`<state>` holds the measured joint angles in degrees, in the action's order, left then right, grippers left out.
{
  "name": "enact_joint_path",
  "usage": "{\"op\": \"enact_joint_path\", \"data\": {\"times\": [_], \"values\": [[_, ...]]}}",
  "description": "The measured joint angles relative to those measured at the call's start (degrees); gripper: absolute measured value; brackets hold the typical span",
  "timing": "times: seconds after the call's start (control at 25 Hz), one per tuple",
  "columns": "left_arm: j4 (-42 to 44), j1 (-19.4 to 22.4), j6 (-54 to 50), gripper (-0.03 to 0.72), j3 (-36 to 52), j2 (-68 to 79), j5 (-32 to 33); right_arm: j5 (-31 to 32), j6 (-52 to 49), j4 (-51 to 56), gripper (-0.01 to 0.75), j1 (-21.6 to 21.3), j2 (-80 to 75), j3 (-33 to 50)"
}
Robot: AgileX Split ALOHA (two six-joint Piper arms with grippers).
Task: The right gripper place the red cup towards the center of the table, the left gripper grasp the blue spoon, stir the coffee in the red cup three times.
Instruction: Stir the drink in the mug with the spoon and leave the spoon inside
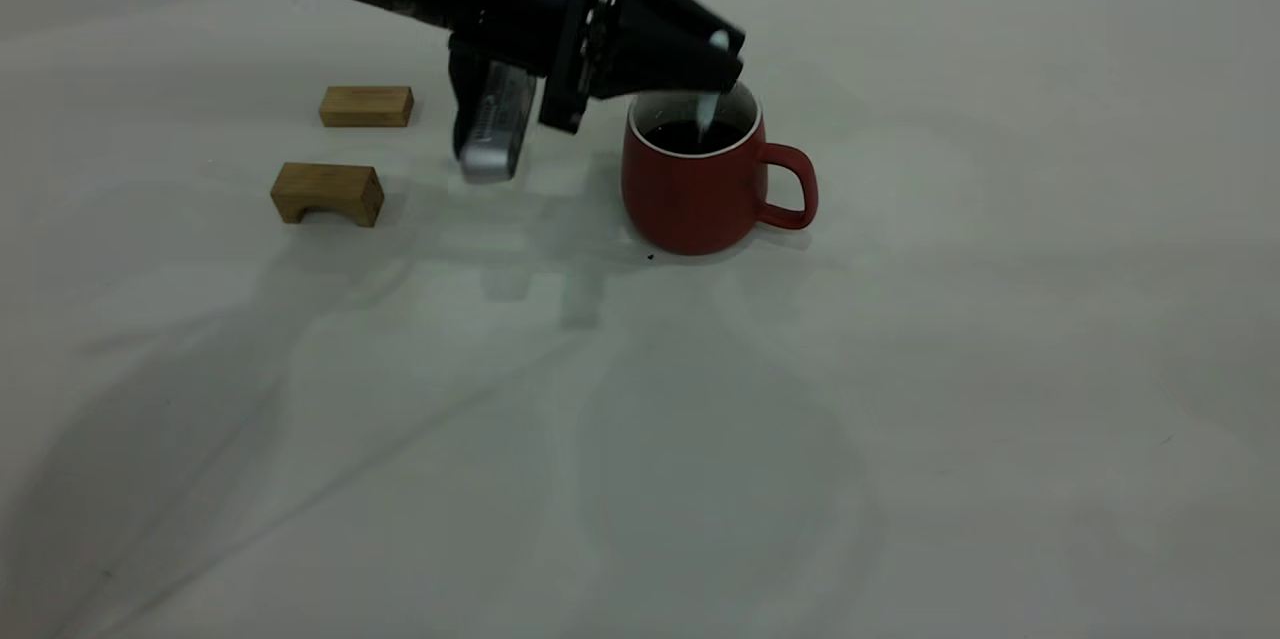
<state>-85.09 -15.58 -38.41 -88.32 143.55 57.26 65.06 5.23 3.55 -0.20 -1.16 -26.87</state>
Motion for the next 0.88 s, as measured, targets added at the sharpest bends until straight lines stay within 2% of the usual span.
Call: {"op": "enact_joint_path", "data": {"times": [0.12,0.28,0.88], "values": [[0.61,1.21,0.00,0.173,0.00,0.00,-0.11,0.00,0.00,0.00,0.591,0.00,0.00,0.00],[-2.88,2.30,1.91,0.173,0.00,0.00,-2.41,0.00,0.00,0.00,0.591,0.00,0.00,0.00],[-1.49,0.57,6.90,0.181,-0.01,0.02,-2.56,0.00,0.00,0.00,0.591,0.00,0.00,0.00]]}}
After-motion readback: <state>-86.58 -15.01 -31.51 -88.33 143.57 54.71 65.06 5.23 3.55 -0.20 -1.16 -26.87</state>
